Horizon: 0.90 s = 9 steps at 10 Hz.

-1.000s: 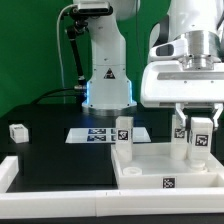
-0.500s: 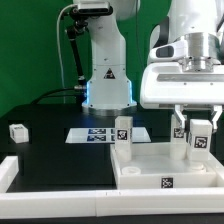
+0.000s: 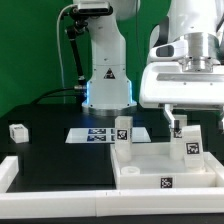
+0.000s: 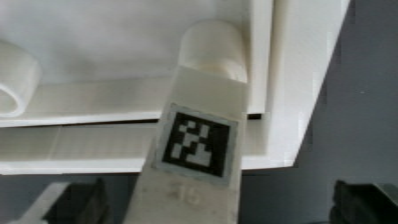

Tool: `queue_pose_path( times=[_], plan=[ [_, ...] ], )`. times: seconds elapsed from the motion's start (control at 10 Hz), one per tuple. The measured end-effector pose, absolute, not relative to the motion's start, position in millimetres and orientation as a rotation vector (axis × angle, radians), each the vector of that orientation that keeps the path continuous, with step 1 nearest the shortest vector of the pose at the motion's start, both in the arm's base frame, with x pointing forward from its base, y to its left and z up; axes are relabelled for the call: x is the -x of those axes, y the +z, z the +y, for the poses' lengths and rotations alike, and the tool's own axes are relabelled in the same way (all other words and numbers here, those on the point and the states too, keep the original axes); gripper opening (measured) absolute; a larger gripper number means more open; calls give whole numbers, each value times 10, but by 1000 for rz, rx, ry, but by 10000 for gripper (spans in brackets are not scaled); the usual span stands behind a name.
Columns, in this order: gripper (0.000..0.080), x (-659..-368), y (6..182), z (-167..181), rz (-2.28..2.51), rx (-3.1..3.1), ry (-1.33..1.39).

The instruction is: Assemble square table

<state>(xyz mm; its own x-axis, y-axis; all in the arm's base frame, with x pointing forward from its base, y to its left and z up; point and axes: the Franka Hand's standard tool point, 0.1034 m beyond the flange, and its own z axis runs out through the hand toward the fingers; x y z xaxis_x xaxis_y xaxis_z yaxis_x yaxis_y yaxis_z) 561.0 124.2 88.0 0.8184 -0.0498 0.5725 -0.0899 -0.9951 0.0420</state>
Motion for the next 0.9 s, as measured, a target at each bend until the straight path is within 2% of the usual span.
queue_pose_path(
  times=[0.8, 0.9],
  plan=[
    [649, -5614, 884, 1233, -60, -2923, 914],
    [649, -5654, 955, 1138, -65, -2945, 854]
  ],
)
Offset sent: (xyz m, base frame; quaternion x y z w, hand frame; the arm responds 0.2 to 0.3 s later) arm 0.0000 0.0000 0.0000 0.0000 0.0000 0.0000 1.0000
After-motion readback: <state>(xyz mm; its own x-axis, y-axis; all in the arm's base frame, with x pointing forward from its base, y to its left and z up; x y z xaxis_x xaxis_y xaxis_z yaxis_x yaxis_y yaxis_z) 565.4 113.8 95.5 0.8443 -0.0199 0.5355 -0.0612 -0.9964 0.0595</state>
